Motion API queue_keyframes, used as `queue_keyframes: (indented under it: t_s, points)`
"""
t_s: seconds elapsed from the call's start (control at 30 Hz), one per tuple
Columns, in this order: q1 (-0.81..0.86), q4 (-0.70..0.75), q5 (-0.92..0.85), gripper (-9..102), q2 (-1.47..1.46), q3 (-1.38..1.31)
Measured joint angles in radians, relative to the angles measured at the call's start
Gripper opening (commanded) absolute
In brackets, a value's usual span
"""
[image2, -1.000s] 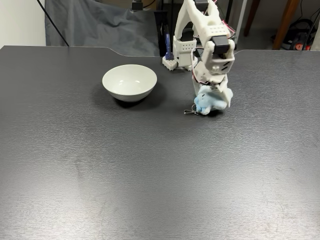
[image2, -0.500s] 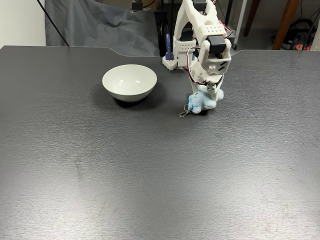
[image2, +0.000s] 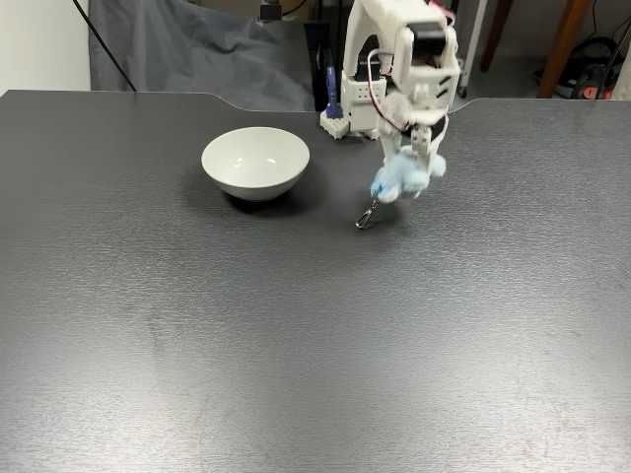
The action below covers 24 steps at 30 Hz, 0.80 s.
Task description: Grasp a skyblue doll and put it in the white bowl.
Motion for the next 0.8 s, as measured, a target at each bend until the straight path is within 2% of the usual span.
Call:
queue_keyframes:
  t_s: [0.13, 0.37, 0.53, 0.8]
  points:
    - [0.109, 0.006, 0.043, -1, 0.023, 0.0]
    - [0.565, 0.0, 0.057, -1, 0.025, 0.0]
    - [0.811, -0.002, 0.063, -1, 0.037, -0.023]
    - [1.077, 0.008, 0.061, -1, 0.049, -0.025]
